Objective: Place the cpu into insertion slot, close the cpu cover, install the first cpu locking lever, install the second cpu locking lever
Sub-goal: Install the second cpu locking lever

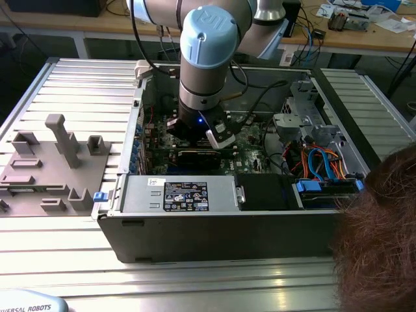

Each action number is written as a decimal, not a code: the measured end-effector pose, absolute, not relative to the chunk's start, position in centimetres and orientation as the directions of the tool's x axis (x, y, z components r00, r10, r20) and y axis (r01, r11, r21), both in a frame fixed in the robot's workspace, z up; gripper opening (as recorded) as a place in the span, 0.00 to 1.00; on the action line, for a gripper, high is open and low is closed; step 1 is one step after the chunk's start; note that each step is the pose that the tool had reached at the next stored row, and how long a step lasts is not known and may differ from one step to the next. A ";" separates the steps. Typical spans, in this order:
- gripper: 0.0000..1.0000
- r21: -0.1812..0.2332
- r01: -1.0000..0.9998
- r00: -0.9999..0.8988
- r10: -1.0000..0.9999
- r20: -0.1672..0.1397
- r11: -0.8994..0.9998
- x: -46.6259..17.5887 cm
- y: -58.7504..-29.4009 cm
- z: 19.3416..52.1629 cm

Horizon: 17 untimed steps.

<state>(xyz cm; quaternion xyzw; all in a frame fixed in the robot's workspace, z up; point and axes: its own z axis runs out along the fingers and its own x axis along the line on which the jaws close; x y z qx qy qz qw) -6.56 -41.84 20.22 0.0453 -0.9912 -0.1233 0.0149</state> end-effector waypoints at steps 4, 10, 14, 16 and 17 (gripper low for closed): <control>0.11 0.246 -0.086 -0.995 -0.093 0.018 0.966 -6.6 -41.8 20.2; 0.11 0.246 -0.086 -0.995 -0.093 0.018 0.966 -6.8 -41.5 20.2; 0.11 0.246 -0.086 -0.995 -0.093 0.018 0.966 -7.0 -41.5 20.2; 0.11 0.246 -0.086 -0.995 -0.093 0.018 0.966 -7.1 -41.4 20.2; 0.11 0.246 -0.086 -0.995 -0.093 0.018 0.966 -7.1 -41.4 20.2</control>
